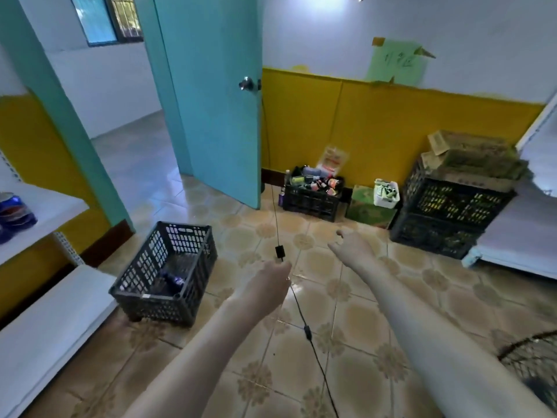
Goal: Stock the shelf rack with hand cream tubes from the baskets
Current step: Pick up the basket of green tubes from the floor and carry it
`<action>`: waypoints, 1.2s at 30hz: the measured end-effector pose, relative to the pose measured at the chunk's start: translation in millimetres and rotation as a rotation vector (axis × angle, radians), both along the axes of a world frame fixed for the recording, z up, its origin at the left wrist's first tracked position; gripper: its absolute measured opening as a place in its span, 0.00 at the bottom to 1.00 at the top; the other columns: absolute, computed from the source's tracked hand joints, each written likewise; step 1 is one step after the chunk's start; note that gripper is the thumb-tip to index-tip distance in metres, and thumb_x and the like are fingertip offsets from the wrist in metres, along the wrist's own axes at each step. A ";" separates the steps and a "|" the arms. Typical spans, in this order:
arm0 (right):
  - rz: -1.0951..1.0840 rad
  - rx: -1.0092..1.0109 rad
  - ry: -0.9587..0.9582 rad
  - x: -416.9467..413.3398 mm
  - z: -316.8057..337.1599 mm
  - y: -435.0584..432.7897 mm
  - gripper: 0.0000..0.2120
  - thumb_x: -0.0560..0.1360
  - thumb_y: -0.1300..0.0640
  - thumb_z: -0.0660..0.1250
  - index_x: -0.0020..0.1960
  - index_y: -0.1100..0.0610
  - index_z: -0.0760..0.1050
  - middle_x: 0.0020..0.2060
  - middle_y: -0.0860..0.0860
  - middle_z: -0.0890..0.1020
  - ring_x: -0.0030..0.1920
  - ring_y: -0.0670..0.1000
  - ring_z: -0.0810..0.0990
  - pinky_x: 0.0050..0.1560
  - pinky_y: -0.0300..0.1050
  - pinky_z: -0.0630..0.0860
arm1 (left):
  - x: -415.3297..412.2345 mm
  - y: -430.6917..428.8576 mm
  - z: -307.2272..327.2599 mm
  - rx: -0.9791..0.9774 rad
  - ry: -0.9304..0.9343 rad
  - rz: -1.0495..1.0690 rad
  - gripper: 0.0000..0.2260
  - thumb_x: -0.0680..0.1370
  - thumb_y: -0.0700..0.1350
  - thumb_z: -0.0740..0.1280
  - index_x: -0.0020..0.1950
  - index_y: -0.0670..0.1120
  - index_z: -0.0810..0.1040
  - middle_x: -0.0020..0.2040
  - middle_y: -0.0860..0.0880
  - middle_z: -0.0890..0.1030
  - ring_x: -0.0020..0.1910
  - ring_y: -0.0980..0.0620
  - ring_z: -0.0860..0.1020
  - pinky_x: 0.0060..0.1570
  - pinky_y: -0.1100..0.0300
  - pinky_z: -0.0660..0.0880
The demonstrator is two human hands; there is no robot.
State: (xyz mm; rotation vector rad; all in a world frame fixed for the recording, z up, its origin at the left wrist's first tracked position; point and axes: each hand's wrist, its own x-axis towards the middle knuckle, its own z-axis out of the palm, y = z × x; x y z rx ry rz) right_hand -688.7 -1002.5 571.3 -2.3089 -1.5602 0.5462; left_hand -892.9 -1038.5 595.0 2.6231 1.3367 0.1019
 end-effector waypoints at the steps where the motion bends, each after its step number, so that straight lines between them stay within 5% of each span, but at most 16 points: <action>1: -0.010 0.010 -0.010 13.4 3.3 16.5 0.22 0.79 0.53 0.58 0.70 0.61 0.64 0.67 0.57 0.71 0.65 0.57 0.71 0.60 0.47 0.70 | 12.8 19.3 2.8 -0.022 -0.022 0.000 0.10 0.82 0.45 0.55 0.58 0.41 0.70 0.47 0.46 0.74 0.46 0.49 0.75 0.34 0.66 0.61; 5: -0.072 0.052 -0.039 58.7 9.9 68.0 0.20 0.78 0.53 0.60 0.67 0.61 0.68 0.62 0.57 0.76 0.59 0.57 0.75 0.49 0.44 0.71 | 61.0 89.8 5.2 -0.197 -0.107 -0.009 0.13 0.82 0.43 0.56 0.63 0.39 0.70 0.56 0.41 0.75 0.55 0.44 0.75 0.49 0.58 0.69; 10: -0.150 0.024 -0.013 113.6 -0.6 131.1 0.19 0.78 0.53 0.60 0.66 0.61 0.68 0.60 0.57 0.76 0.58 0.57 0.75 0.54 0.48 0.73 | 114.9 175.6 -3.3 -0.146 -0.086 -0.082 0.09 0.80 0.43 0.59 0.56 0.39 0.72 0.52 0.43 0.77 0.49 0.44 0.76 0.47 0.56 0.73; 18: -0.306 0.030 -0.029 200.9 -3.7 242.3 0.20 0.77 0.54 0.62 0.67 0.60 0.68 0.61 0.57 0.76 0.60 0.58 0.74 0.56 0.50 0.73 | 207.4 321.2 -9.7 -0.057 0.022 -0.229 0.13 0.82 0.45 0.55 0.64 0.41 0.69 0.59 0.44 0.74 0.55 0.47 0.75 0.38 0.66 0.63; 22: -0.376 0.059 -0.011 238.4 -1.7 274.8 0.18 0.77 0.54 0.63 0.64 0.62 0.70 0.57 0.57 0.78 0.57 0.58 0.76 0.50 0.48 0.73 | 248.2 381.1 -18.6 -0.048 0.015 -0.246 0.14 0.80 0.47 0.59 0.63 0.42 0.71 0.58 0.44 0.77 0.56 0.44 0.76 0.54 0.53 0.75; 28: -0.492 0.028 0.002 318.6 -14.2 310.9 0.15 0.78 0.55 0.62 0.59 0.64 0.71 0.55 0.60 0.78 0.56 0.59 0.75 0.52 0.50 0.74 | 331.7 446.4 -26.4 0.124 0.105 -0.414 0.13 0.81 0.50 0.57 0.62 0.46 0.71 0.55 0.47 0.79 0.53 0.46 0.78 0.41 0.59 0.69; 36: -0.518 -0.007 0.023 465.2 -42.8 389.5 0.17 0.78 0.54 0.62 0.63 0.62 0.69 0.59 0.58 0.76 0.59 0.58 0.75 0.56 0.53 0.75 | 483.3 527.9 -54.6 0.140 0.148 -0.436 0.12 0.81 0.49 0.56 0.60 0.45 0.72 0.52 0.47 0.79 0.50 0.46 0.78 0.38 0.59 0.66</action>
